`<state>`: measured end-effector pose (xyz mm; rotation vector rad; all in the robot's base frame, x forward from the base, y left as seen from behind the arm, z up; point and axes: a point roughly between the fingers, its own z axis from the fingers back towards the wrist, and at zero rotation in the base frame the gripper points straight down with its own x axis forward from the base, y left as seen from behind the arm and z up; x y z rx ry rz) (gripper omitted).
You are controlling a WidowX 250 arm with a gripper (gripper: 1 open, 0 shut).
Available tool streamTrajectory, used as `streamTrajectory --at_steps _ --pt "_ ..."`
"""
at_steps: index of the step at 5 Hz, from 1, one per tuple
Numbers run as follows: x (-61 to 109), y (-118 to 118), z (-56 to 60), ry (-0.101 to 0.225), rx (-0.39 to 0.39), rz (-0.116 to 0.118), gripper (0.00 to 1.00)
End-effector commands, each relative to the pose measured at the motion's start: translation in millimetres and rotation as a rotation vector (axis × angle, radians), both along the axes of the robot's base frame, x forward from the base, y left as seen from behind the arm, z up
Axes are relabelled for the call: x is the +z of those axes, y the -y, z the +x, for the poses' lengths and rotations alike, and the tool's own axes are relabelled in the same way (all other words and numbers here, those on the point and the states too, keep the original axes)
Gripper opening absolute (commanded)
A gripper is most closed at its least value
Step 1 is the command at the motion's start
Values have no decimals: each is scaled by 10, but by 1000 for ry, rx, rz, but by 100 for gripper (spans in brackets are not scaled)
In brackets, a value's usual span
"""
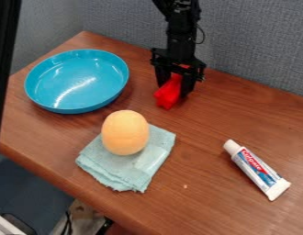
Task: Put the red object on the blue plate
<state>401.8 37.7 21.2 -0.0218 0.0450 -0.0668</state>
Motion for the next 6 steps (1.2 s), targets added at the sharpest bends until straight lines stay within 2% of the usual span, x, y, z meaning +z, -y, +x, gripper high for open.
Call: streamTrajectory --at_steps 1,6 --pt "210 -35 72 54 4 1 0" --pt "376 -119 43 63 34 -23 0"
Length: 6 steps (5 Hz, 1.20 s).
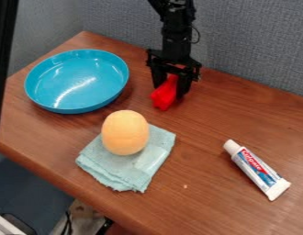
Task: Put the red object on the blue plate
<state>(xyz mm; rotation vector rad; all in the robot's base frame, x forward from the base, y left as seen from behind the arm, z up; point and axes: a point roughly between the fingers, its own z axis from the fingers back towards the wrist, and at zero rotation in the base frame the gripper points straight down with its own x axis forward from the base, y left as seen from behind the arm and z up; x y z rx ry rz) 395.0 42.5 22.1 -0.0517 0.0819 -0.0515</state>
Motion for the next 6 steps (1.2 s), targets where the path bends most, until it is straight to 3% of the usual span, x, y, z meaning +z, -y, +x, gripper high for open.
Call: streamTrajectory --at_steps 1,6 --pt "405 -77 107 101 26 3 0" --pt "585 -93 87 106 39 -18 0"
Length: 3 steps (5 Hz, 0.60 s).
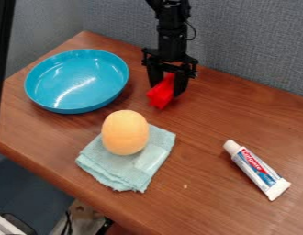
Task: Put the red object on the blue plate
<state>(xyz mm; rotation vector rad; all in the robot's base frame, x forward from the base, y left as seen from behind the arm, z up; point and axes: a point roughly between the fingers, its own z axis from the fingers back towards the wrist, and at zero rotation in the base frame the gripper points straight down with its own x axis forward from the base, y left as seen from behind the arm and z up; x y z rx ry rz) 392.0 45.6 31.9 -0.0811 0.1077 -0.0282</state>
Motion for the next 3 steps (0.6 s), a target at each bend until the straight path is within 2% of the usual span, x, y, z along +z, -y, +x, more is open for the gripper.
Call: streamTrajectory --at_steps 1,3 --pt "521 -64 112 134 17 5 0" --pt "610 -111 128 149 18 -6 0"
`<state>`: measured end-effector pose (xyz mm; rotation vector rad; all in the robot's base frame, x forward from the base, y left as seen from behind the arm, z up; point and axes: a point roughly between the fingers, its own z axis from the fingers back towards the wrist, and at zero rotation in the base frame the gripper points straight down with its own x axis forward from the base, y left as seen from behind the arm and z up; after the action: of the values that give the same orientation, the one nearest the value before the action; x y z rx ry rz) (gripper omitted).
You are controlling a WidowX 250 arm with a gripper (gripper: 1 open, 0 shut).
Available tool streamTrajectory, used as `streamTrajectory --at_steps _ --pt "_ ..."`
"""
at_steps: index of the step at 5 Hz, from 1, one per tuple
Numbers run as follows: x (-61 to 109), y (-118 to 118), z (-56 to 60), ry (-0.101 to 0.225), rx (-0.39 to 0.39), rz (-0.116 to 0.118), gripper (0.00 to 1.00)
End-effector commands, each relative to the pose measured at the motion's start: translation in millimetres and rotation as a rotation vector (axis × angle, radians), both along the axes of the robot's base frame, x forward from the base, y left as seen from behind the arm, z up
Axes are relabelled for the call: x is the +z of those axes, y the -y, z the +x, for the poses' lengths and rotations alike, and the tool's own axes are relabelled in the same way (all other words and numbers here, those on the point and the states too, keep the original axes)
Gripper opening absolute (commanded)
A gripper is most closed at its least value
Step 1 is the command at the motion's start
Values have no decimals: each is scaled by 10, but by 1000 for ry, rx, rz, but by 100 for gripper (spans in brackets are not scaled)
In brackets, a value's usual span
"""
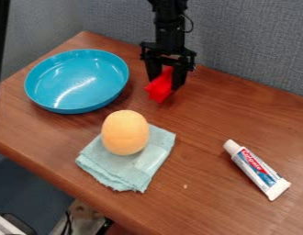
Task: Put the red object on the blue plate
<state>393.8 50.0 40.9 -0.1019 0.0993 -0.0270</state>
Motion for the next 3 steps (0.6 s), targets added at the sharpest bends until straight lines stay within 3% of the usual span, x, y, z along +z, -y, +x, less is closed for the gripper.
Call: streamTrajectory --at_steps 1,3 --pt "543 -87 113 148 17 10 0" --pt "586 -146 104 156 15 4 0"
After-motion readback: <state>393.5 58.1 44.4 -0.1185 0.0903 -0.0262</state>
